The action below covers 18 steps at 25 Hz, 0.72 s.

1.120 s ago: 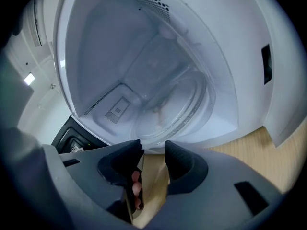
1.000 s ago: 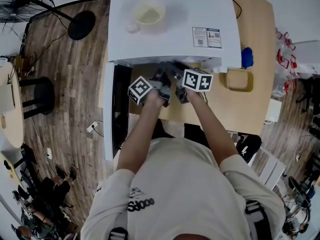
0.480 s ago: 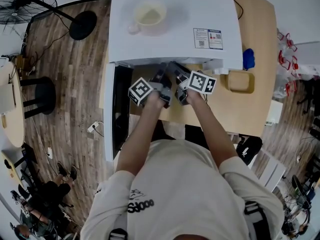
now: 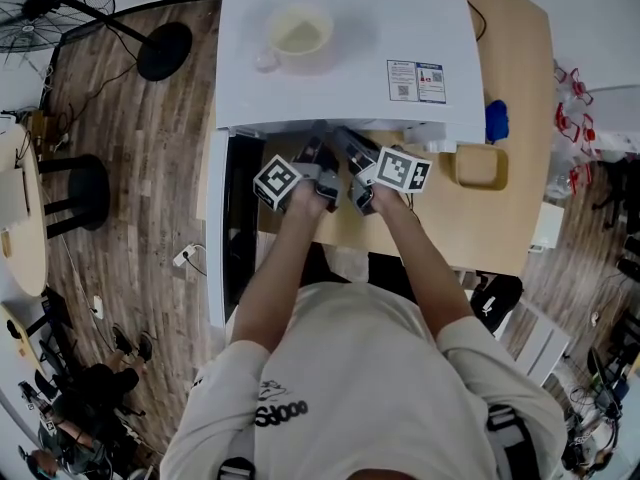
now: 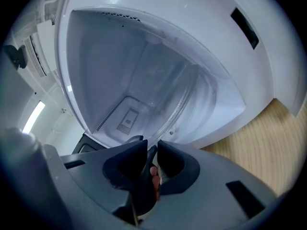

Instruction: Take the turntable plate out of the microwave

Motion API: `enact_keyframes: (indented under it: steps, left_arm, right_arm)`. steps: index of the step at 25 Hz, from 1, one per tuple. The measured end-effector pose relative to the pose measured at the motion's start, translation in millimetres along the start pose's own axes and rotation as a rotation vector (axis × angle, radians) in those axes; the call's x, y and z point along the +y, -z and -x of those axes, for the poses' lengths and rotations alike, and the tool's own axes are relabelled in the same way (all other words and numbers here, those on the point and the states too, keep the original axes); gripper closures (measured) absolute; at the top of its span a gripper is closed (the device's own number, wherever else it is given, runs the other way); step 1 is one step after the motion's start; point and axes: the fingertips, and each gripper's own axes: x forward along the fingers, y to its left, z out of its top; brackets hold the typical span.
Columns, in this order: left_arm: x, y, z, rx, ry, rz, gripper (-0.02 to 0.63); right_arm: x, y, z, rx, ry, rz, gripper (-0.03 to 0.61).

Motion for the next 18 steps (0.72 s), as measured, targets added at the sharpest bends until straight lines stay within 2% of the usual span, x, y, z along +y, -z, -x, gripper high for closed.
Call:
enact_keyframes:
  steps: [3, 5, 6, 7, 8, 13, 17, 18]
  left_arm:
    - [-4.0, -4.8, -6.2, 0.000, 0.008, -0.020, 0.476]
    - [-6.5, -8.0, -11.0, 0.000, 0.010, -0.041, 0.483]
    - [-5.9, -8.3, -12.9, 0.005, -0.002, -0.056, 0.485]
    - [-4.4, -8.2, -13.9, 0.011, -0.018, -0.067, 0.521]
    - [-3.0, -8.2, -14.0, 0.012, -0.029, -0.069, 0.555]
    - [-1.6, -9.6, -12.6, 0.002, -0.022, -0.033, 0.560]
    - [0.2, -9.2, -9.1, -0.002, -0.038, -0.016, 0.566]
    - [1.2, -7.8, -7.2, -0.002, -0.040, -0.010, 0.568]
  right_arm:
    - [-0.6, 2.5, 0.4, 0.028, 0.003, 0.052, 0.519]
    - [3.0, 3.0, 1.3, 0.040, 0.002, 0.123, 0.571]
    - [7.9, 1.9, 0.6, 0.037, -0.013, 0.144, 0.572]
    - [12.1, -0.1, -1.0, 0.031, -0.026, 0.151, 0.572]
    - [14.2, -2.2, -2.9, 0.028, -0.029, 0.152, 0.572]
    - [13.1, -0.6, -5.3, 0.050, 0.000, 0.162, 0.572]
    - [1.2, 6.5, 1.7, 0.045, 0.037, 0.097, 0.570]
    - [-0.7, 8.4, 1.9, 0.042, 0.034, 0.066, 0.552]
